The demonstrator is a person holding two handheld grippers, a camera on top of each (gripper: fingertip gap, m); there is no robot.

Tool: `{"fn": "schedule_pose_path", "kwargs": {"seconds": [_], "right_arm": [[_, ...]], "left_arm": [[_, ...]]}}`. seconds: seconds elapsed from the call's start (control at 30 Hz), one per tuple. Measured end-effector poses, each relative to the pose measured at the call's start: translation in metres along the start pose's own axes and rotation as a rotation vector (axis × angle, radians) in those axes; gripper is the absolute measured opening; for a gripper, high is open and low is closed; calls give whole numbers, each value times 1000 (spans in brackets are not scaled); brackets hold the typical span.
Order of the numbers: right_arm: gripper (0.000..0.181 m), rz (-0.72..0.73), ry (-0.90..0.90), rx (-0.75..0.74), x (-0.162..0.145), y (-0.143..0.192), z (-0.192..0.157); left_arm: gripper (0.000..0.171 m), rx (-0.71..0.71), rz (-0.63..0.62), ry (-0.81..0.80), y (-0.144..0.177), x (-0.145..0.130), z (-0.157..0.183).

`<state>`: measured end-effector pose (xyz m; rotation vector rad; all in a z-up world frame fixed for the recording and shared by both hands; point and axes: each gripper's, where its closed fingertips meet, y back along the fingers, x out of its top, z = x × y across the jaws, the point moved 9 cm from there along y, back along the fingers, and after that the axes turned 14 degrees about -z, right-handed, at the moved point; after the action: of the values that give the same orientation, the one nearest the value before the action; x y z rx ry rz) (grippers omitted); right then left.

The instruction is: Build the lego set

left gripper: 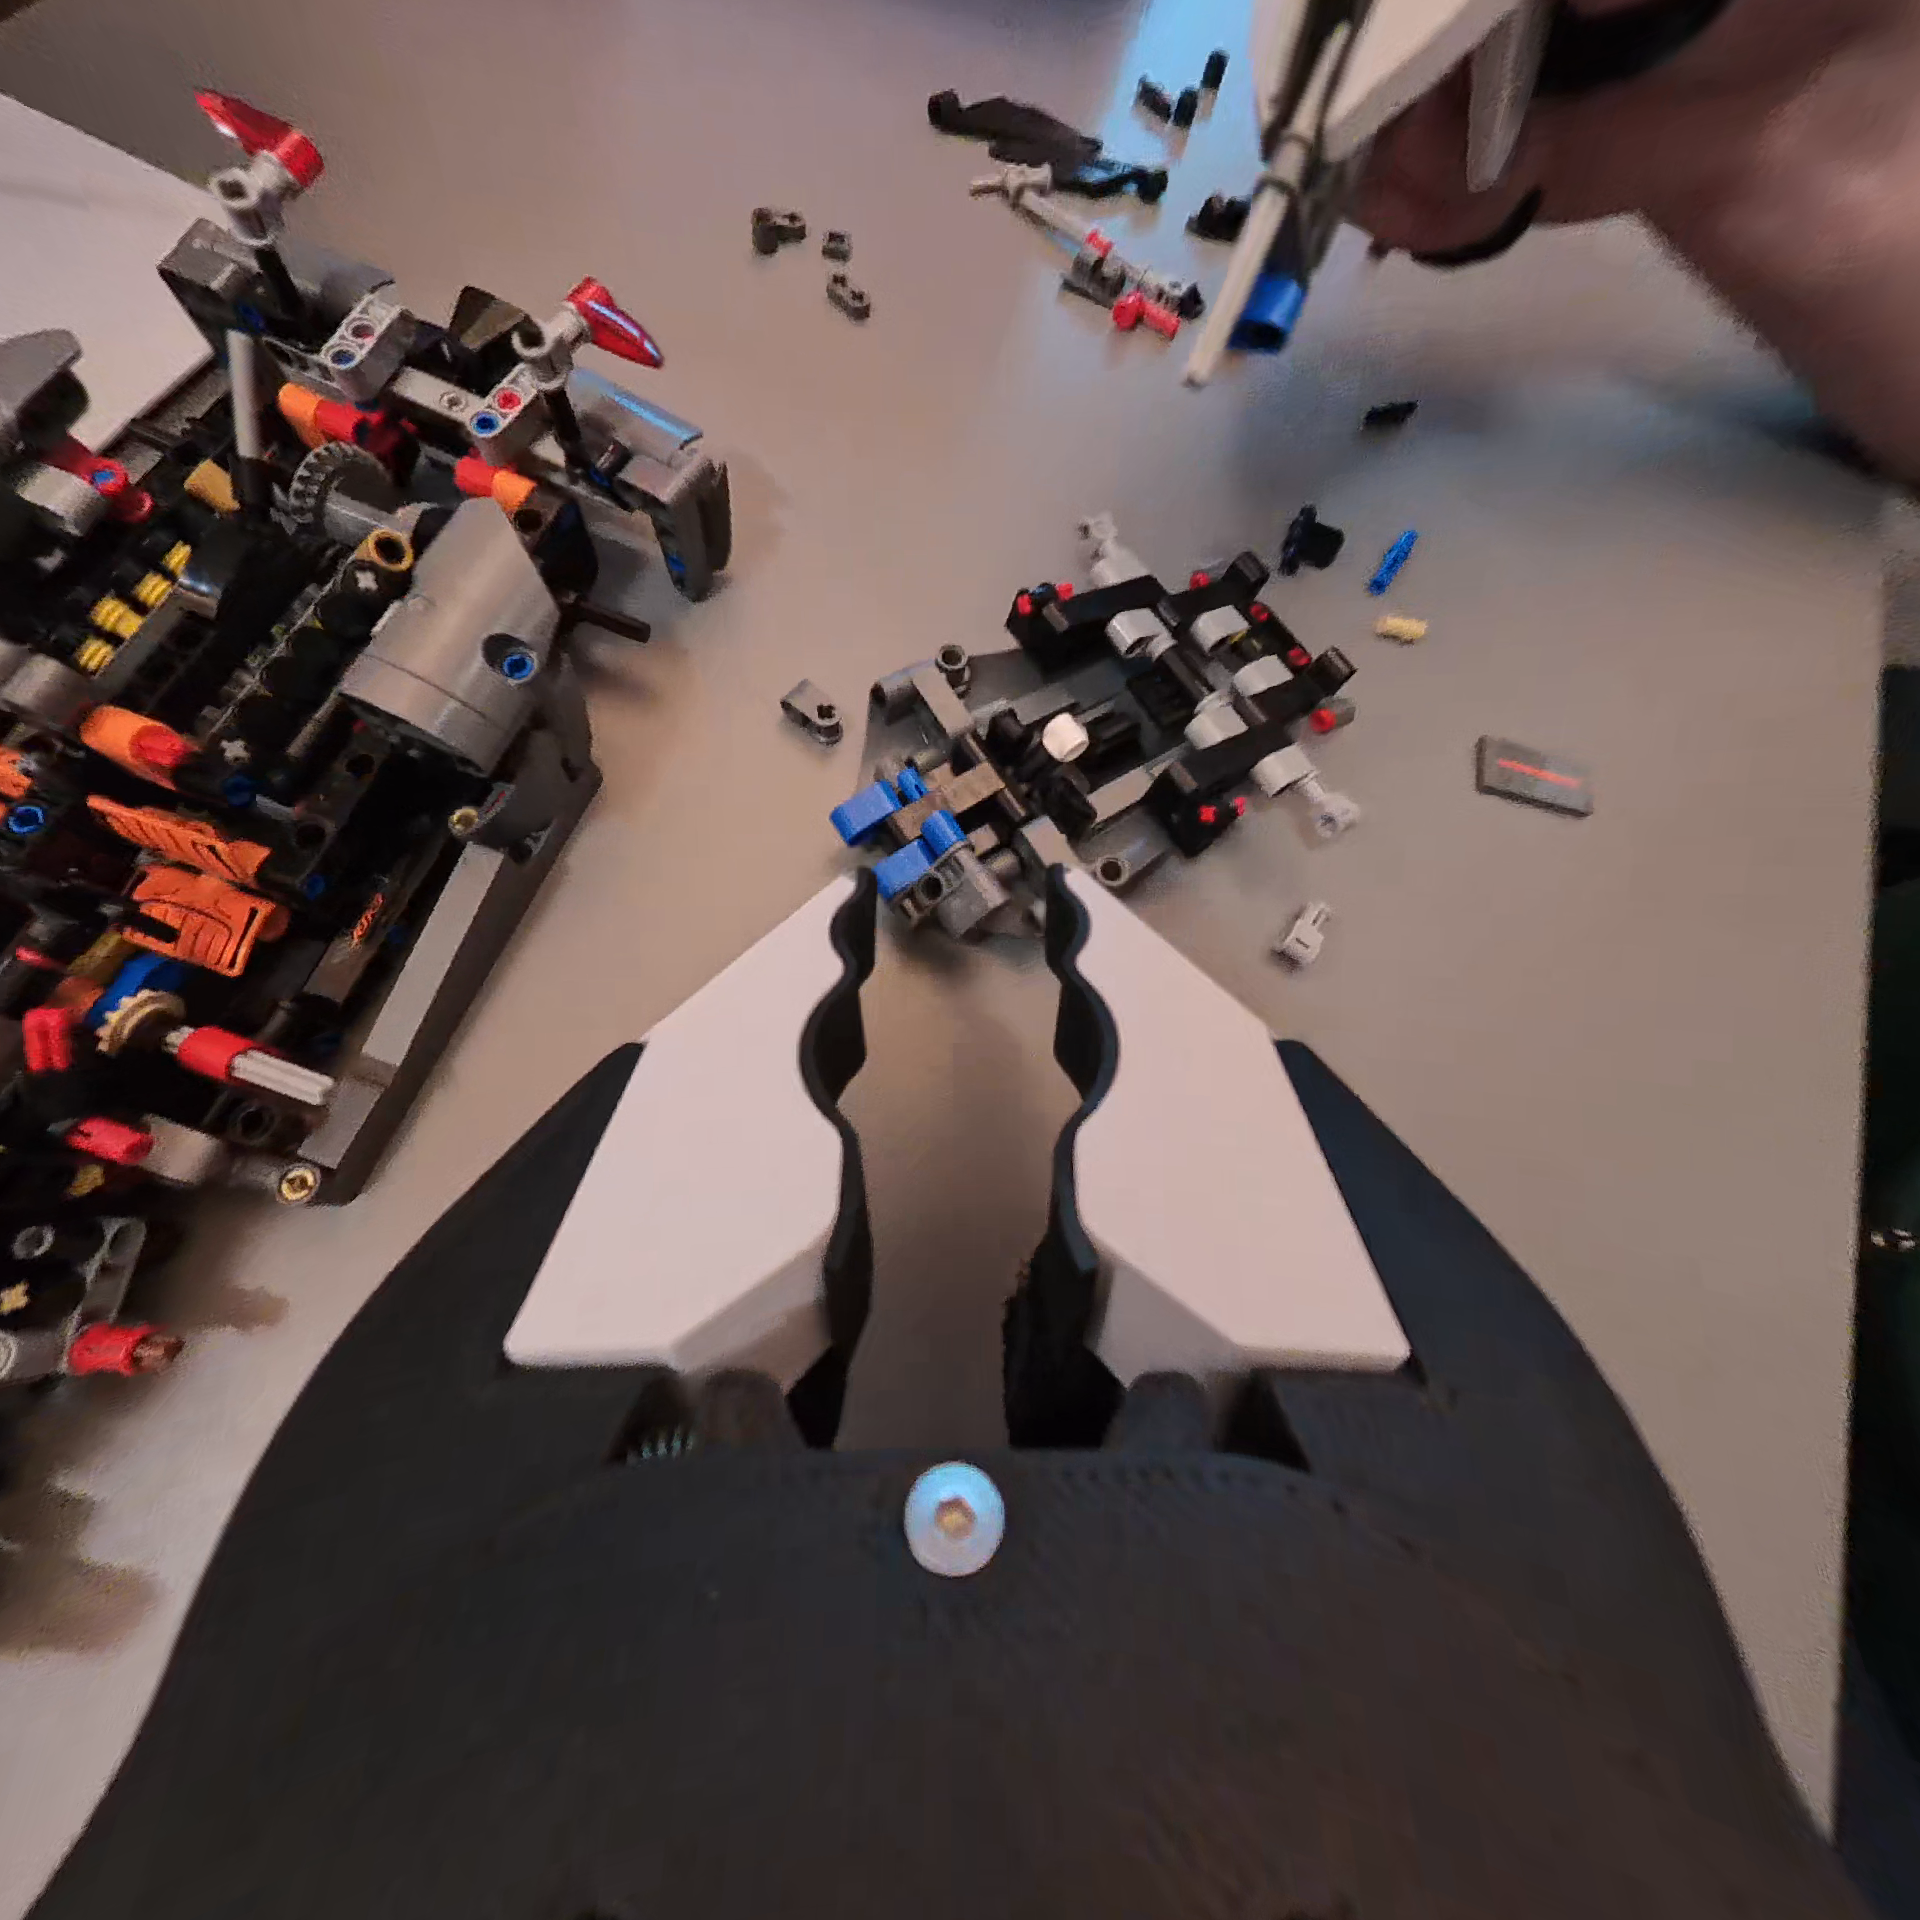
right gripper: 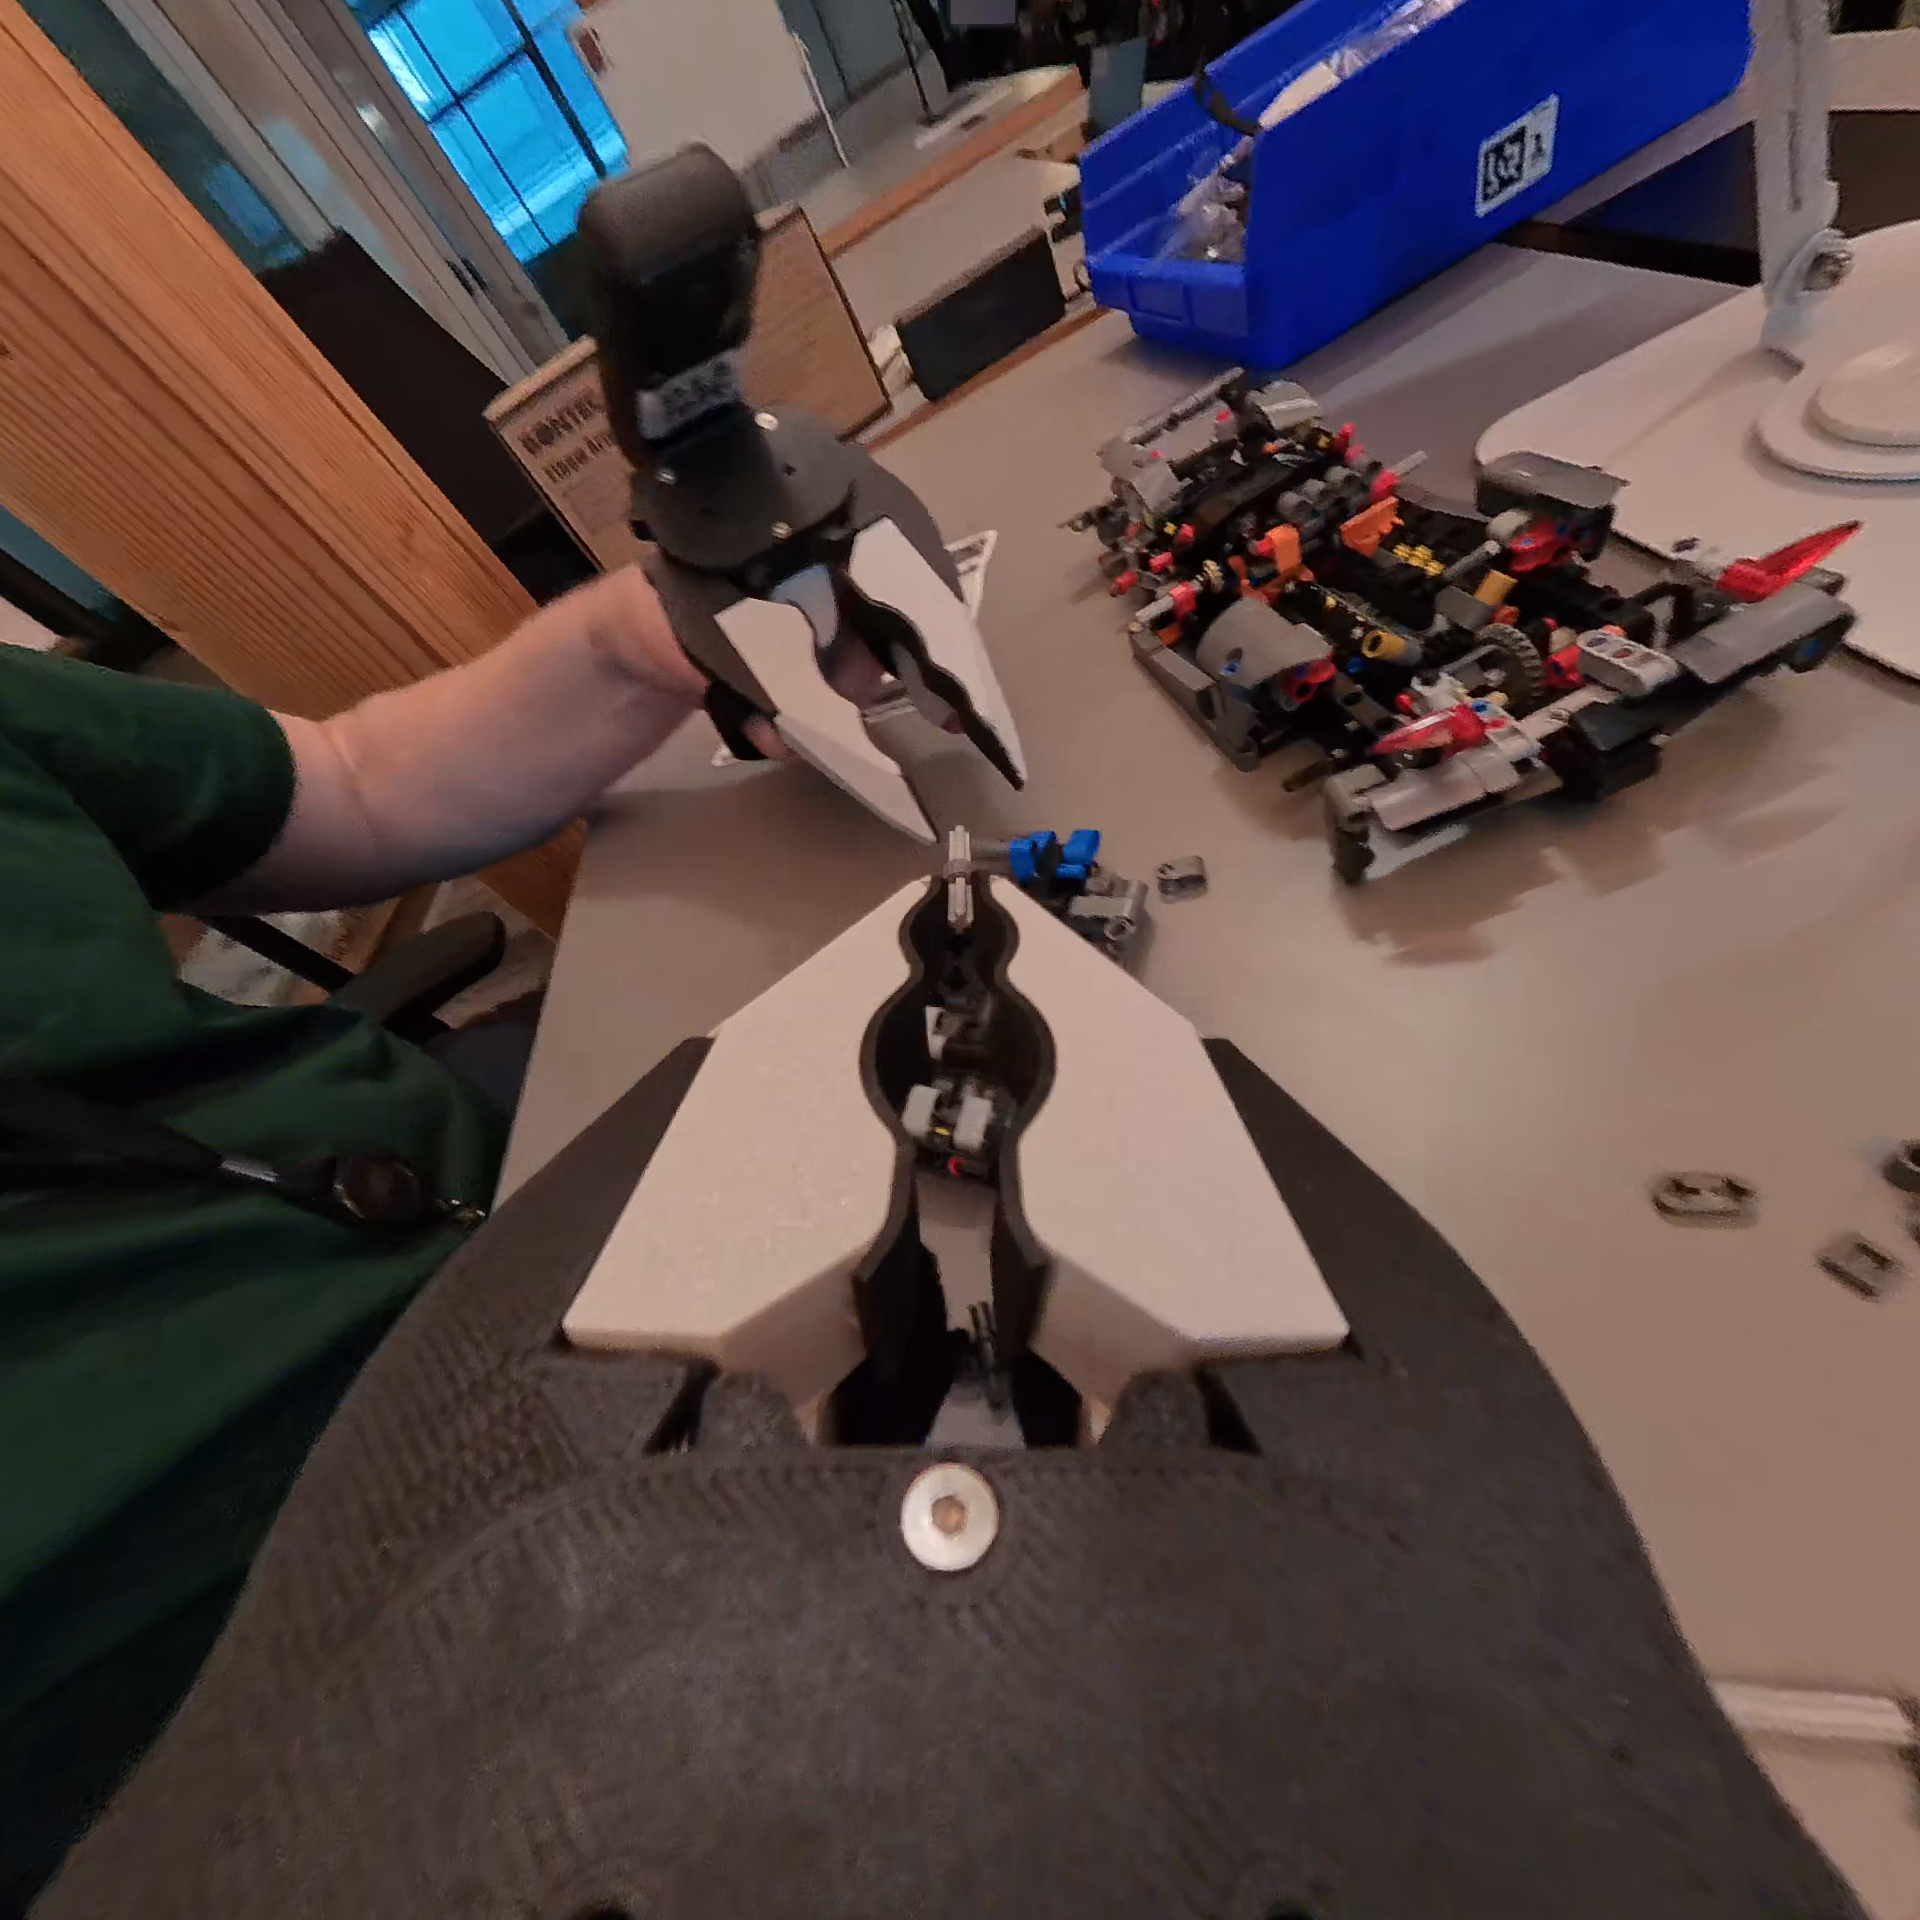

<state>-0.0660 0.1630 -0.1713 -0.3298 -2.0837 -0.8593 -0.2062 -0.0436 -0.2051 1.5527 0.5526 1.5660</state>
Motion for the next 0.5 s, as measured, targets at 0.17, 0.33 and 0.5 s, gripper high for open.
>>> {"fn": "schedule_pose_path", "kwargs": {"seconds": [0.17, 0.33, 0.5], "right_arm": [[1, -39, -9, -25, -9, -5, 7], [1, -33, -15, 7, -10, -9, 8], [1, 17, -44, 63, -6, -3, 12]], "left_arm": [[33, 82, -34, -28, -9, -3, 6], [24, 82, -71, -48, -19, 2, 5], [14, 61, -92, -151, -21, 8, 1]]}}
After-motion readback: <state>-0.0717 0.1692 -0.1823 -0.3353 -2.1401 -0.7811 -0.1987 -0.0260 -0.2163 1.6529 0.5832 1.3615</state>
